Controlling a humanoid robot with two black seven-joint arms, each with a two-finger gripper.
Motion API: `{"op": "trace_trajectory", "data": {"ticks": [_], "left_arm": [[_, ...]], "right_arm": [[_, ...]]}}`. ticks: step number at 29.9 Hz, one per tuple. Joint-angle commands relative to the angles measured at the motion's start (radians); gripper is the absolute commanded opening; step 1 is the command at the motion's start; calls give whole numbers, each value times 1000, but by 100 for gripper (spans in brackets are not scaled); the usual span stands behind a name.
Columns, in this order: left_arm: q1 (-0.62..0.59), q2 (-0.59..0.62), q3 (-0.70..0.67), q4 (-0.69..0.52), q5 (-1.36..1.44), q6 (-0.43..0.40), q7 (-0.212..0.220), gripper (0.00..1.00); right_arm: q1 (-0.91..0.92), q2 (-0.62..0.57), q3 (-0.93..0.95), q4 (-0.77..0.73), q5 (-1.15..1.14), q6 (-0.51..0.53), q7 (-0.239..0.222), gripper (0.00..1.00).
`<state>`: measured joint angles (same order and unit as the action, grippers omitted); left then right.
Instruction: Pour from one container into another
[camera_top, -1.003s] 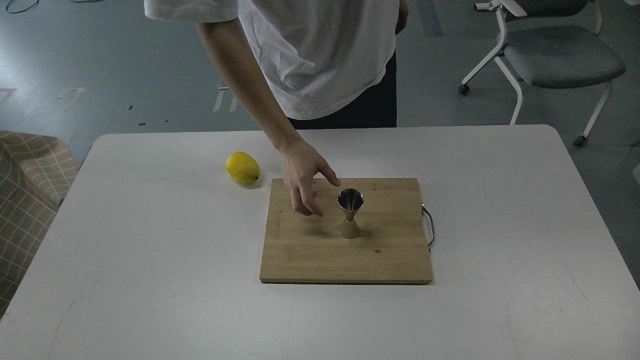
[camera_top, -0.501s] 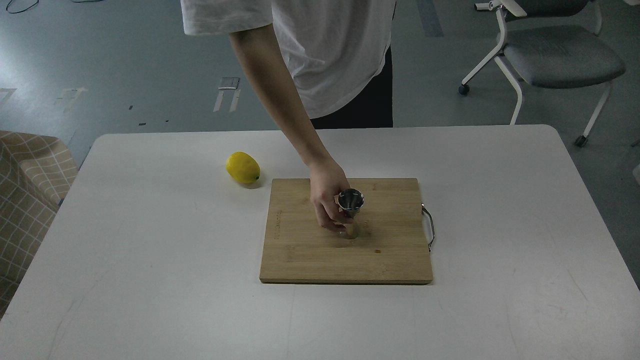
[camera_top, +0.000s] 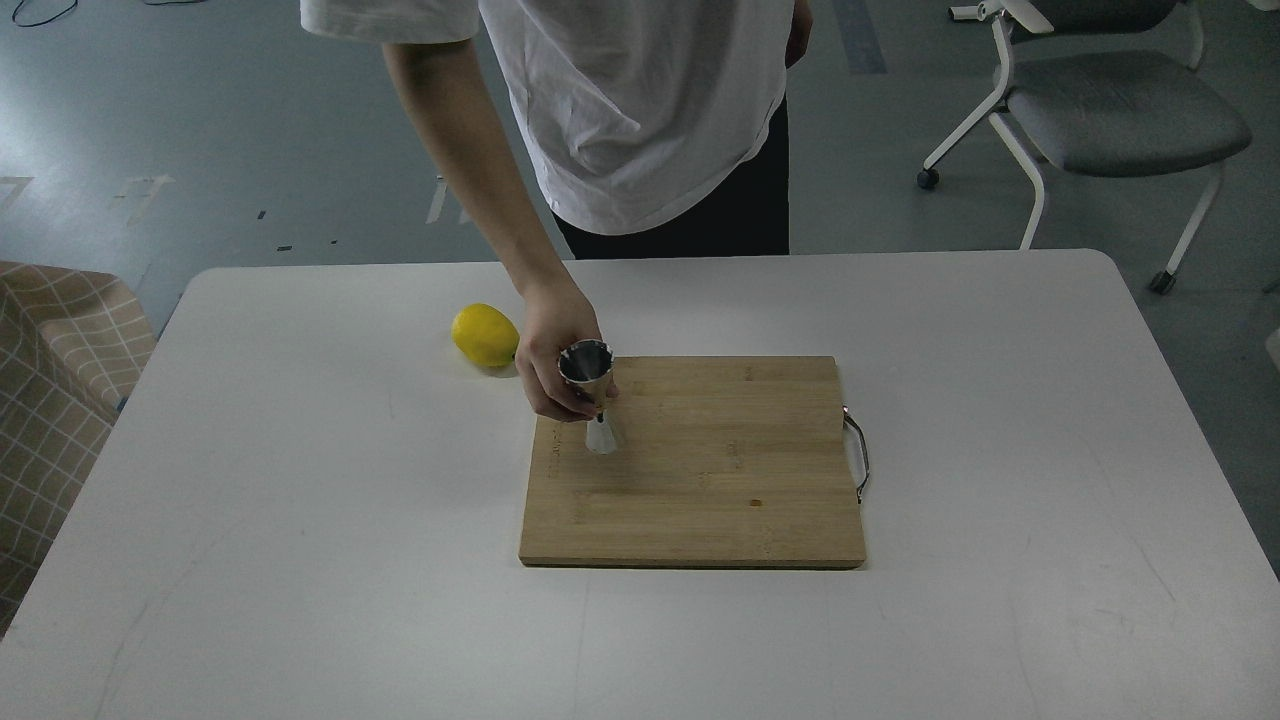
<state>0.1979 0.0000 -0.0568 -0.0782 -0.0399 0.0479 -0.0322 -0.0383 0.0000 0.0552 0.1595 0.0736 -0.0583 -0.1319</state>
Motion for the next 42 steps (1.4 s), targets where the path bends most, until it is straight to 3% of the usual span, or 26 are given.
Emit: {"op": "trace_trajectory", "data": {"ticks": [1, 42], "left_arm": [[0, 0, 0, 0, 0, 0, 0, 99], [0, 0, 0, 0, 0, 1, 0, 99]], "right_arm": [[0, 0, 0, 0, 0, 0, 0, 100], [0, 0, 0, 0, 0, 0, 0, 100]]}}
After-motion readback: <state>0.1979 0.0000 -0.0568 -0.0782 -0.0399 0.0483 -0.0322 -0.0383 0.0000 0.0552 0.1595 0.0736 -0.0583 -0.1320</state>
